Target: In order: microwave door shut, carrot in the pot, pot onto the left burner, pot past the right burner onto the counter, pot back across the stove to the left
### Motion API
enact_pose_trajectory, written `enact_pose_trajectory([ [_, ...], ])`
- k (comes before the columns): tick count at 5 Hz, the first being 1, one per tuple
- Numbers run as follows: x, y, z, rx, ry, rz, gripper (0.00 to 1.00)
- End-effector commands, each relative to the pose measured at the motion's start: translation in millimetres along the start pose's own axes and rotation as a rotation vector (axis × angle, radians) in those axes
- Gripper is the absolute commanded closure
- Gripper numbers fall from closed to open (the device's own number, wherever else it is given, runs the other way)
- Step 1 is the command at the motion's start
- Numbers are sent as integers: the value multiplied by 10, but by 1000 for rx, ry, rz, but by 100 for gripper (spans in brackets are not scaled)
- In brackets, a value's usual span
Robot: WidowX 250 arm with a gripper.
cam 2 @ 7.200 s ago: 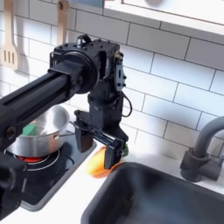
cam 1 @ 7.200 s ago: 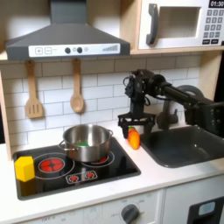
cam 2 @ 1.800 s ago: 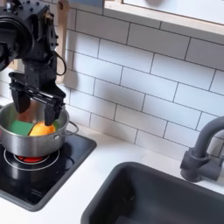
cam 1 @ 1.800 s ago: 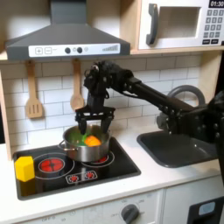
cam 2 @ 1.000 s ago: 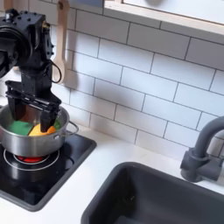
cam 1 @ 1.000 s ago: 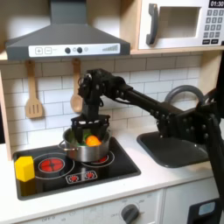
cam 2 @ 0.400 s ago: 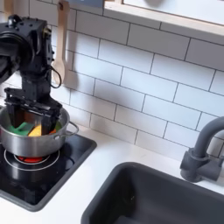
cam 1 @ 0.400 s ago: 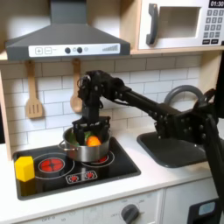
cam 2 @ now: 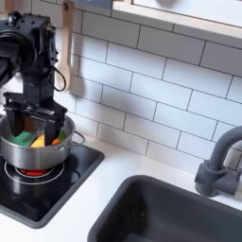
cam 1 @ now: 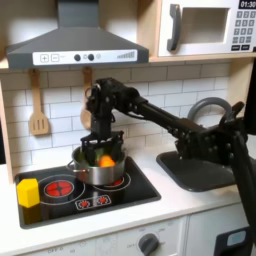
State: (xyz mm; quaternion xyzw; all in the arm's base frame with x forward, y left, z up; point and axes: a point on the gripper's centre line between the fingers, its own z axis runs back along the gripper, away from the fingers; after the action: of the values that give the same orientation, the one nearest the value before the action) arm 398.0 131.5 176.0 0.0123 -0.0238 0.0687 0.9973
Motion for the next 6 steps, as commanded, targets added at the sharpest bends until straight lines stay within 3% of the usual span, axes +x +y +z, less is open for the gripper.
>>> enact_pose_trajectory([
  [1,-40,138,1,0,5,27,0],
  [3,-48,167,-1,0,11,7,0],
  [6,-101,372,1,6,14,28,0],
])
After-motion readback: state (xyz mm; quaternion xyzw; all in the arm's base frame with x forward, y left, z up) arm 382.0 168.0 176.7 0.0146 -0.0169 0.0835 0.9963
